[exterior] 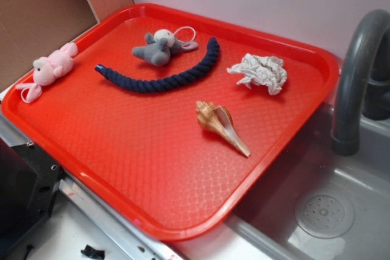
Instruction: Grab the white paper.
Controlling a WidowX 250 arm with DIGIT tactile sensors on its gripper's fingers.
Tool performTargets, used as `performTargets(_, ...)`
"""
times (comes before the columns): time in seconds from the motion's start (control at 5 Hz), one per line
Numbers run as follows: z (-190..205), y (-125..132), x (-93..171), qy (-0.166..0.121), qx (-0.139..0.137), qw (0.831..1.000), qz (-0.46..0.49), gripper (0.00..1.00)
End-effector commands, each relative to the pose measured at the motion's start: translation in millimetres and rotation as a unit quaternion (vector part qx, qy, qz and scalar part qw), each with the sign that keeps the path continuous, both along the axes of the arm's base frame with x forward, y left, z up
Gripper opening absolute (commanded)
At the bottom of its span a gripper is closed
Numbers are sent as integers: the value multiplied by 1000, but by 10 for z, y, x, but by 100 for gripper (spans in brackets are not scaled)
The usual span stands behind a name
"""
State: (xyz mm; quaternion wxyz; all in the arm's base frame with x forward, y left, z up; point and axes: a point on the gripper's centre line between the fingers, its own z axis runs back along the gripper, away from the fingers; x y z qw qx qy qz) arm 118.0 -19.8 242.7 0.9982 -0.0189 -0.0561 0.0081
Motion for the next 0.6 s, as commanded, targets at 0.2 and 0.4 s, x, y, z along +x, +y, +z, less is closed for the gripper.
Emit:
performTargets(0.2,-45,-26,60,-6,-17,1000,21,100)
performTargets(0.4,-180,-164,226,-21,-29,993,110,100)
